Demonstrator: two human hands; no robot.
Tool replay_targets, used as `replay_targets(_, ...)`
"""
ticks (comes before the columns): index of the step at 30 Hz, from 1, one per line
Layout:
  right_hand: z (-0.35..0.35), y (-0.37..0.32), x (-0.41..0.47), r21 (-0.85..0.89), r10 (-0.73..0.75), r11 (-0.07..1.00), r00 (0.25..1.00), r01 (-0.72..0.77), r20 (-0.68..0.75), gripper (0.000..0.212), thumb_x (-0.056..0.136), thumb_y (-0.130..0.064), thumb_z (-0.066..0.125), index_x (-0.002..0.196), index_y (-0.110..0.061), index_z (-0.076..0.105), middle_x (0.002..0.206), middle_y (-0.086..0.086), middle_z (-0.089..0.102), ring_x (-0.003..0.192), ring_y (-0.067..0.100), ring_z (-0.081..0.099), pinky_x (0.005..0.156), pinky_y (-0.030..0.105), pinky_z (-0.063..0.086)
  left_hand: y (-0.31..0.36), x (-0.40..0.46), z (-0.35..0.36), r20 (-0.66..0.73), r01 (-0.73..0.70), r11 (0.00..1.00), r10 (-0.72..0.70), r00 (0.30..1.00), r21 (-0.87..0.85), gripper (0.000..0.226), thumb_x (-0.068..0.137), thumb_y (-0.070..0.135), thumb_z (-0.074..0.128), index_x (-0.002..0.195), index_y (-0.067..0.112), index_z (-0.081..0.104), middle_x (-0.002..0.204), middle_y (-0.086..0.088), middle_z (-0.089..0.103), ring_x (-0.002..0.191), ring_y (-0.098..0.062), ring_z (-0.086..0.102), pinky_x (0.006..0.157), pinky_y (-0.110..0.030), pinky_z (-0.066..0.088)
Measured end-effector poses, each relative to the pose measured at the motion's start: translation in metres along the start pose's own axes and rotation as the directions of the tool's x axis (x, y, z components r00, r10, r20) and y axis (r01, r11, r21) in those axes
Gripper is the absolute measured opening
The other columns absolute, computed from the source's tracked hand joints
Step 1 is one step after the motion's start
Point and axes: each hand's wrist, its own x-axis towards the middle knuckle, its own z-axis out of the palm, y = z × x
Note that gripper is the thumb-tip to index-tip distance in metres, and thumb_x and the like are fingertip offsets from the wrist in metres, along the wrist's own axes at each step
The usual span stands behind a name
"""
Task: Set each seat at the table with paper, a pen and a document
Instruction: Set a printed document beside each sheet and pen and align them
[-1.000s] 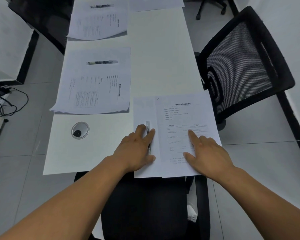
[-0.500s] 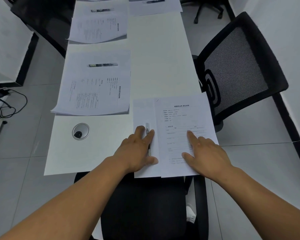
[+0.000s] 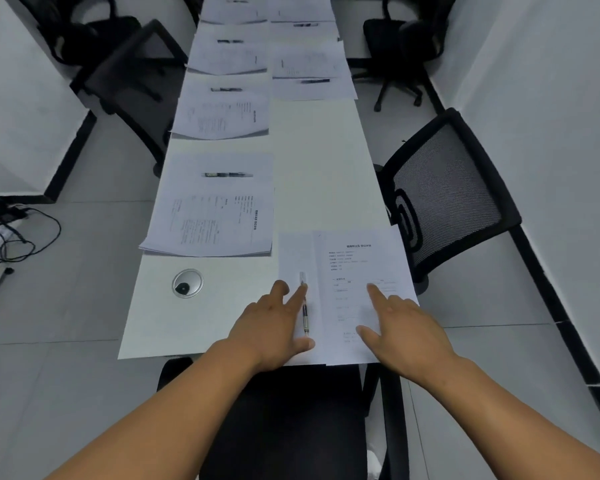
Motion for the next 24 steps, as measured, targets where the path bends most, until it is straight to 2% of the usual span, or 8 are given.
replay_targets(5, -0.032, -0.027, -0.029, -0.001, -0.054, 0.999, 0.999, 0.054, -0.005, 0.082, 0.108, -0.062, 0.037, 0.172, -0.026, 0.001, 0.152, 0.000, 0.050, 0.137, 0.022, 0.048, 0.109, 0.038, 0.048, 0.006, -0.047, -0.024, -0.083, 0.025, 1.000, -0.024, 0.996, 0.012, 0.097, 0.104, 0.064, 0.056, 0.175, 0.031, -0.001, 0.170, -0.003, 0.021, 0.141, -0.031, 0.048, 0.119, -0.041, 0.040)
replay_targets(14, -0.088, -0.063, -0.084, 0.013, -0.217, 0.975, 0.964, 0.222, -0.155, 0.077, 0.106, -0.064, 0.038, 0.169, -0.027, 0.013, 0.144, -0.003, 0.054, 0.131, 0.021, 0.052, 0.105, 0.036, 0.049, 0.037, -0.152, -0.063, -0.262, 0.187, 0.982, -0.177, 0.949, 0.015, 0.097, 0.102, 0.064, 0.057, 0.175, 0.031, 0.001, 0.157, -0.003, 0.038, 0.131, -0.031, 0.054, 0.111, -0.042, 0.045)
replay_targets(19, -0.103, -0.085, -0.132, -0.003, -0.334, 0.940, 0.917, 0.341, -0.219, 0.061, 0.103, -0.062, 0.041, 0.155, -0.029, 0.036, 0.128, -0.005, 0.059, 0.119, 0.021, 0.057, 0.095, 0.037, 0.052, 0.056, -0.221, -0.066, -0.351, 0.296, 0.955, -0.276, 0.895, 0.004, 0.097, 0.099, 0.066, 0.058, 0.174, 0.032, 0.006, 0.158, -0.003, 0.039, 0.131, -0.032, 0.055, 0.112, -0.044, 0.046)
replay_targets(24, -0.113, -0.120, -0.169, -0.054, -0.441, 0.896, 0.872, 0.440, -0.212, 0.055, 0.104, -0.061, 0.041, 0.144, -0.025, 0.051, 0.133, -0.004, 0.059, 0.123, 0.022, 0.057, 0.097, 0.038, 0.052, 0.058, -0.287, -0.060, -0.411, 0.370, 0.928, -0.350, 0.842, -0.031, 0.091, 0.098, 0.065, 0.058, 0.171, 0.034, 0.014, 0.145, -0.003, 0.045, 0.123, -0.030, 0.058, 0.105, -0.043, 0.050)
